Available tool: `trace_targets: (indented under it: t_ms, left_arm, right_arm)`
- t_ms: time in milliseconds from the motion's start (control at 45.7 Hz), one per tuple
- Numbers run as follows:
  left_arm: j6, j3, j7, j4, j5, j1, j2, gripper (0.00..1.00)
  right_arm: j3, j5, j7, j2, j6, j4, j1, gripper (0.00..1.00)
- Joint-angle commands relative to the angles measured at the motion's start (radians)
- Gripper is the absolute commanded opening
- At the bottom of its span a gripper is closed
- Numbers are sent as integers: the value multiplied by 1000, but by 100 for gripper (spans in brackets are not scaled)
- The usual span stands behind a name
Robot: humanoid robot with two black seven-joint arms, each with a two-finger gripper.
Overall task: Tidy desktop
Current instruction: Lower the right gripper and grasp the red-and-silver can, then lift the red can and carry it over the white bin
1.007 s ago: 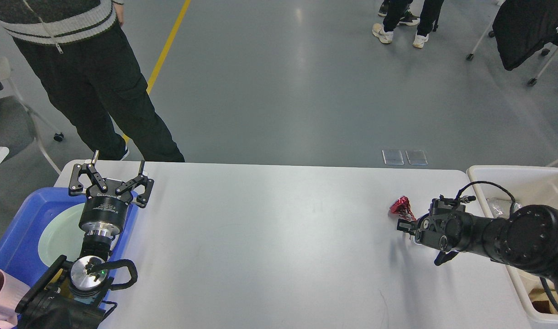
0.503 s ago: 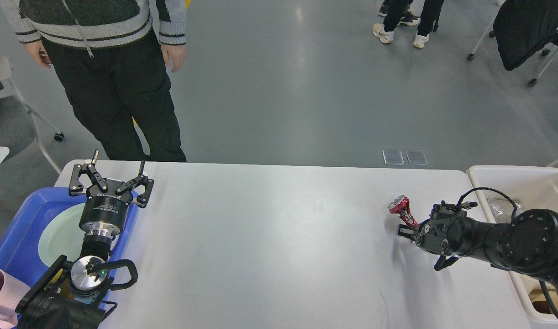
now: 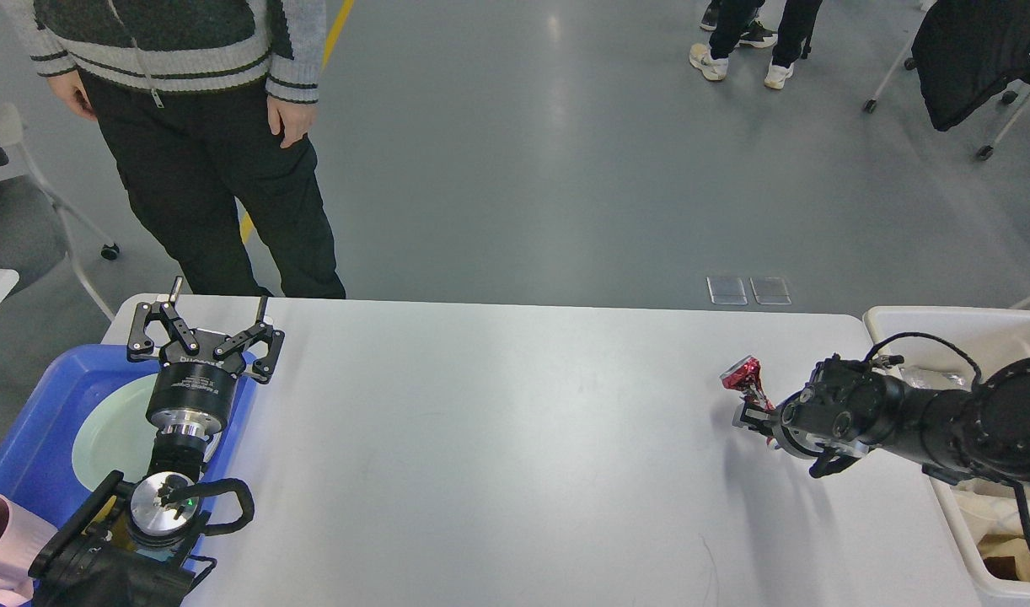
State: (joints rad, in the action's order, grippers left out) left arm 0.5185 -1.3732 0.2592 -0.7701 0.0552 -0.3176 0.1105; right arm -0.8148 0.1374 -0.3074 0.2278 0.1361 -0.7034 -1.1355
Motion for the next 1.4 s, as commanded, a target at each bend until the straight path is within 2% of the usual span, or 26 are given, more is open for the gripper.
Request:
trace_targets:
  t_ms: [0,306,503,635,963,1138,1379]
  left_arm:
    - [0,0,0,0,0,0,0,96]
    - [0,0,0,0,0,0,0,96]
    - [0,-3,0,0,0,0,0,96]
    - [0,0,0,0,0,2,1,96]
    - [0,-3,0,0,0,0,2,96]
    - [0,-3,0,0,0,0,2,96]
    - [0,-3,0,0,0,0,2,96]
  right_arm:
    - [-4,-45,-4,59,124,-65,-95,0]
    - [-46,-116,-7,177,379,-198,-340,0]
    - [-225,-188,-10,176,393,-421,-598,0]
    - [-336,-206,-10,110,398,-625,-817,0]
    - [-362,-210,-10,44,398,-1030,-1286,0]
    - [-366,-252,-6,48,445,-1042,-1350,0]
    - [-372,-257,-2,56,430,-1039,-1343,0]
